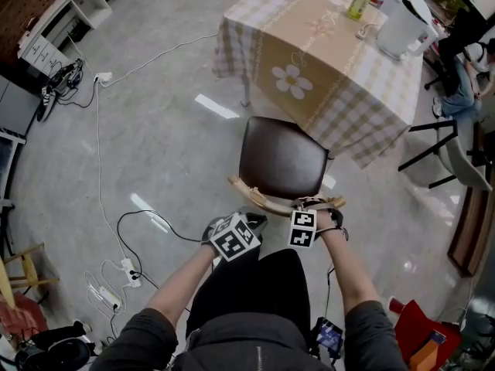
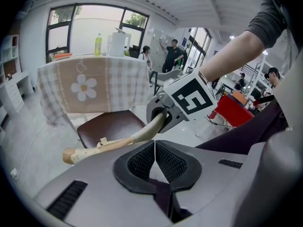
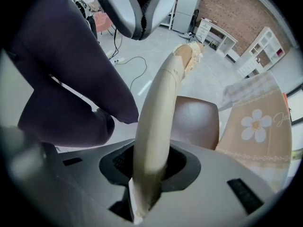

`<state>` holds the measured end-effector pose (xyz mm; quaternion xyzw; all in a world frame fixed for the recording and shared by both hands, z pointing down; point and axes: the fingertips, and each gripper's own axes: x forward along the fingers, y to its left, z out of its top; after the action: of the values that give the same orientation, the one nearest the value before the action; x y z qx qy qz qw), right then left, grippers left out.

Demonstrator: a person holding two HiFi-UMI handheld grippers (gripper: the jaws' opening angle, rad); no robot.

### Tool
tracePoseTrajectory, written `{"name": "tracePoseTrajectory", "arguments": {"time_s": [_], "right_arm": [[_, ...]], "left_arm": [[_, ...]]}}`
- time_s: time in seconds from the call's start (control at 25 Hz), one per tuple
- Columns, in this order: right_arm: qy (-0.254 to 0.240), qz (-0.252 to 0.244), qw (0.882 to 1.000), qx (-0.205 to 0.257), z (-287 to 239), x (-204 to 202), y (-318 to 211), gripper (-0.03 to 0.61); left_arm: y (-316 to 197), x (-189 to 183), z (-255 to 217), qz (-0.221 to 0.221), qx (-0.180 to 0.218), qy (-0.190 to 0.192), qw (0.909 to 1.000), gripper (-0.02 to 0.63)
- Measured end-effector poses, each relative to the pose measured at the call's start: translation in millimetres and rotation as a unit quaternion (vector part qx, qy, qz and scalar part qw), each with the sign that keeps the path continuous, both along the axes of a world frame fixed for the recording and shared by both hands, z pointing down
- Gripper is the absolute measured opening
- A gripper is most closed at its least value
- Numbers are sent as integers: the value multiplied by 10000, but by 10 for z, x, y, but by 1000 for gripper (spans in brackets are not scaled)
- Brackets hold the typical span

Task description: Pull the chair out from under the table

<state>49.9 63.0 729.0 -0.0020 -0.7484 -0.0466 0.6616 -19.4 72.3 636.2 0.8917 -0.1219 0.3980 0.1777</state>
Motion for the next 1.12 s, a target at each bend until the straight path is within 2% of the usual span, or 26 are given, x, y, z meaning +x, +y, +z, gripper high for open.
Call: {"name": "tracePoseTrajectory", "arguments": {"time_s": [1.12], "right_arm": [[-23, 84, 10000, -43, 20, -111, 485, 103]], "left_arm": [[370, -96, 7, -98, 30, -15, 9999, 12]]}}
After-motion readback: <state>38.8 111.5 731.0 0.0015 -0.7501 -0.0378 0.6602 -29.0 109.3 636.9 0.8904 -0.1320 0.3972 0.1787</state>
